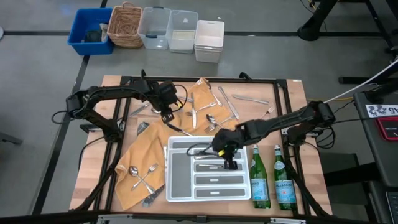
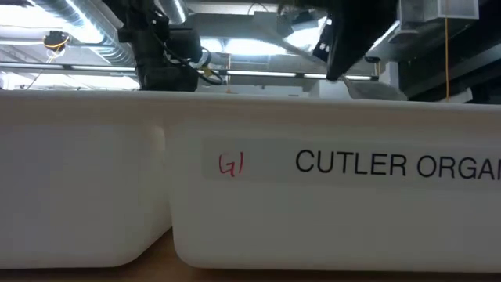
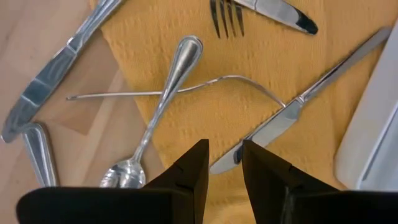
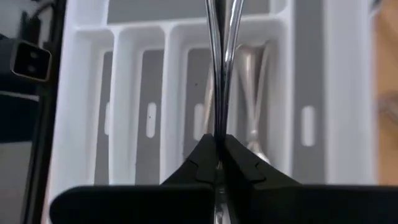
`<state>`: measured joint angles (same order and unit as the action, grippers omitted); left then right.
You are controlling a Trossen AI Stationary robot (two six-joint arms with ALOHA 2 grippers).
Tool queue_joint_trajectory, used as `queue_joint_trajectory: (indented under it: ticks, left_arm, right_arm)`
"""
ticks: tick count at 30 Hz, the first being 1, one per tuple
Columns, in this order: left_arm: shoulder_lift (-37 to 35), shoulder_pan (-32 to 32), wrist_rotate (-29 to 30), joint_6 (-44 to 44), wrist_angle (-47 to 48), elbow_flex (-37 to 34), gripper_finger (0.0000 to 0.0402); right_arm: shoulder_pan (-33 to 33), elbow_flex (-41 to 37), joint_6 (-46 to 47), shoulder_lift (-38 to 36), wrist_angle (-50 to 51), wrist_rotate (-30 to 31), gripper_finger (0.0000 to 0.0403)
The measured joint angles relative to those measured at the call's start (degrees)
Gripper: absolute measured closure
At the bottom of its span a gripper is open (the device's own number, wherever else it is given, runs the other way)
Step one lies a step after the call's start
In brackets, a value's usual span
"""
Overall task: Sort silverware
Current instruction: Put the silver spoon into the white silverware tray
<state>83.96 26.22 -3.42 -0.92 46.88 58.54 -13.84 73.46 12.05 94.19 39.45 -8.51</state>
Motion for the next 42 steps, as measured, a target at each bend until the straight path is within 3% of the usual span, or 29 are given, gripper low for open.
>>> queue_joint_trajectory:
  ticks: [14, 20, 32, 42]
  left_arm:
    - [0.02, 2.38, 0.00, 2.61, -0.63, 0.00, 0.0316]
    - [0.02, 2.34, -0.02, -1.40, -2.68, 0.00, 0.0316]
    - [0.02, 2.34, 0.03, 8.86, -3.16, 0.00, 0.0316]
    - [0.02, 4.00, 2.91, 5.99, -7.59, 0.00, 0.0316]
  right_arm:
    - [-3.05, -0.06, 0.14, 10.75, -2.37, -0.04, 0.0391]
    - [-3.09, -0.06, 0.16, 13.76, -2.40, -0.04, 0.0377]
    - [-3.05, -0.06, 0.05, 14.65, -2.53, 0.52, 0.0312]
    - [-3.03, -0.04, 0.09, 14.65, -1.23, -2.70, 0.0316]
